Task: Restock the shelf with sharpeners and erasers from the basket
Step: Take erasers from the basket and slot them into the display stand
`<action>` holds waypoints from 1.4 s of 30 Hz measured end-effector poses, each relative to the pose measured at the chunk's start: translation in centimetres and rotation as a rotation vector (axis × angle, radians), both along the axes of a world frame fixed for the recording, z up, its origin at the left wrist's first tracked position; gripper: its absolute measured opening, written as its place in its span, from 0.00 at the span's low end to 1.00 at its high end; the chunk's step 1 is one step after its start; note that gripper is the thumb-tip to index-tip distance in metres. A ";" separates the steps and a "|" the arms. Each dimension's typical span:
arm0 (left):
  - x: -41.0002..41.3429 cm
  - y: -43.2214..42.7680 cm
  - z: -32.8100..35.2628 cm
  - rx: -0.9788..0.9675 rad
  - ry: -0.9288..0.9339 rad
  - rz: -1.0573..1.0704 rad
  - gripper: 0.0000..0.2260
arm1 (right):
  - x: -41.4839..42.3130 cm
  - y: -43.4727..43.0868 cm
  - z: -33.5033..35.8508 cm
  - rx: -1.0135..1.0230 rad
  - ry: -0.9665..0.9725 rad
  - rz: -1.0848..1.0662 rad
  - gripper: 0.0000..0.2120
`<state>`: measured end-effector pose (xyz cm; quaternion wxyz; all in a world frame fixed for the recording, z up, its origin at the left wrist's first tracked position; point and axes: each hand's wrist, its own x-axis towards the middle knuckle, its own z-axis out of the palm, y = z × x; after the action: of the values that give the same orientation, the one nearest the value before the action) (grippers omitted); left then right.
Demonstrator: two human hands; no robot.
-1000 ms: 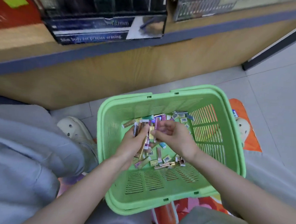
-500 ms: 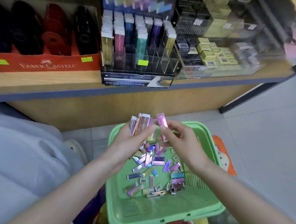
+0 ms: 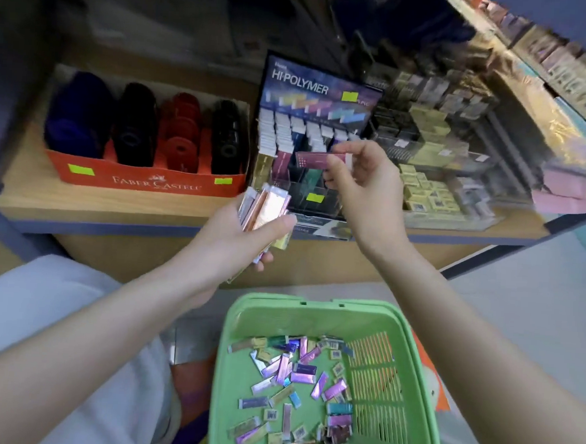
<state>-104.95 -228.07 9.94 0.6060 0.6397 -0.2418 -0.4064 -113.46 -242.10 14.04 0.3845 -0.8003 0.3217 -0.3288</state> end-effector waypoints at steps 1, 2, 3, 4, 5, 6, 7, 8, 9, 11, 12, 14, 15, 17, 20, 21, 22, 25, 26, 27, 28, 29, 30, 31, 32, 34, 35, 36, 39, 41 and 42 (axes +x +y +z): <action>0.7 0.0 0.2 0.001 -0.022 0.008 0.08 | 0.9 -0.1 0.0 -0.023 0.006 -0.004 0.04; 1.3 0.2 0.3 0.000 -0.038 0.018 0.08 | 1.7 -0.2 0.0 -0.047 0.016 0.001 0.04; 1.9 0.3 0.4 -0.001 -0.047 0.032 0.08 | 2.4 -0.3 -0.1 -0.070 0.041 0.013 0.05; 2.5 0.5 0.4 -0.006 -0.048 0.053 0.08 | 2.9 -0.3 -0.1 -0.096 0.081 0.035 0.05; 3.0 0.6 0.4 -0.012 -0.042 0.078 0.07 | 3.3 -0.4 -0.1 -0.133 0.130 0.062 0.04; 3.4 0.8 0.3 -0.017 -0.030 0.101 0.06 | 3.6 -0.5 -0.1 -0.183 0.180 0.090 0.04; 3.7 0.9 0.3 -0.022 -0.013 0.121 0.06 | 3.7 -0.6 0.2 -0.236 0.222 0.117 0.03; 3.9 1.0 0.3 -0.027 0.009 0.135 0.06 | 3.8 -0.8 0.5 -0.277 0.255 0.145 0.03; 4.0 1.0 0.2 -0.032 0.035 0.149 0.06 | 3.9 -1.0 0.8 -0.303 0.287 0.175 0.02; 4.2 1.1 0.3 -0.043 0.087 0.165 0.06 | 4.2 -1.2 1.6 -0.350 0.373 0.236 0.03; 4.3 1.1 0.3 -0.047 0.111 0.166 0.07 | 4.4 -1.3 1.9 -0.383 0.421 0.265 0.04; 4.5 1.1 0.4 -0.054 0.152 0.163 0.09 | 4.9 -1.2 1.9 -0.452 0.511 0.316 0.04; 4.5 1.2 0.4 -0.056 0.168 0.163 0.10 | 5.0 -1.2 1.7 -0.483 0.536 0.324 0.05; 4.6 1.2 0.6 -0.063 0.196 0.172 0.10 | 5.0 -1.0 1.0 -0.539 0.512 0.311 0.07; 4.7 1.1 0.9 -0.072 0.231 0.184 0.08 | 4.9 -1.0 0.2 -0.570 0.451 0.273 0.11; 4.7 1.1 1.0 -0.070 0.237 0.183 0.08 | 4.9 -1.0 0.0 -0.556 0.445 0.259 0.11; 4.7 1.1 1.0 -0.068 0.243 0.182 0.08 | 4.9 -1.0 -0.1 -0.547 0.445 0.247 0.12; 4.7 1.1 1.0 -0.062 0.285 0.170 0.10 | 4.8 -0.7 -0.5 -0.590 0.446 0.224 0.10; 4.7 1.1 1.0 -0.061 0.304 0.162 0.12 | 4.7 -0.5 -0.7 -0.609 0.421 0.218 0.09; 4.8 1.0 1.1 -0.061 0.329 0.158 0.13 | 4.6 -0.4 -0.8 -0.626 0.383 0.209 0.07; 4.9 0.9 1.1 -0.060 0.362 0.159 0.14 | 4.3 -0.1 -0.8 -0.639 0.343 0.195 0.07; 4.9 0.7 1.2 -0.060 0.397 0.163 0.14 | 4.0 0.3 -0.7 -0.632 0.303 0.181 0.08; 5.0 0.6 1.2 -0.060 0.423 0.165 0.14 | 3.5 0.8 -0.6 -0.591 0.264 0.174 0.08; 5.0 0.5 1.3 -0.061 0.435 0.166 0.14 | 3.0 1.5 -0.4 -0.515 0.226 0.182 0.08; 4.9 0.4 1.3 -0.061 0.435 0.162 0.14 | 2.5 2.2 -0.2 -0.421 0.202 0.211 0.10; 4.6 0.2 1.3 -0.061 0.419 0.137 0.14 | 1.6 3.7 -0.1 -0.265 0.211 0.290 0.15; 4.3 0.1 1.4 -0.059 0.410 0.119 0.14 | 1.2 4.3 -0.2 -0.218 0.229 0.315 0.17; 4.0 0.0 1.4 -0.055 0.404 0.100 0.14 | 0.9 4.7 -0.4 -0.182 0.236 0.319 0.18; 3.2 -0.4 1.5 -0.038 0.383 0.033 0.12 | 0.0 4.8 -0.5 -0.126 0.193 0.272 0.15; 2.7 -0.7 1.6 -0.030 0.371 -0.005 0.12 | -0.7 4.5 -0.4 -0.120 0.191 0.261 0.14; 2.4 -0.9 1.6 -0.030 0.368 -0.020 0.11 | -1.2 4.4 -0.2 -0.098 0.201 0.254 0.14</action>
<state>-102.53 -228.92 11.54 0.6452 0.5430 -0.1393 -0.5190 -114.62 -237.69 13.80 0.3493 -0.8813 0.2381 -0.2113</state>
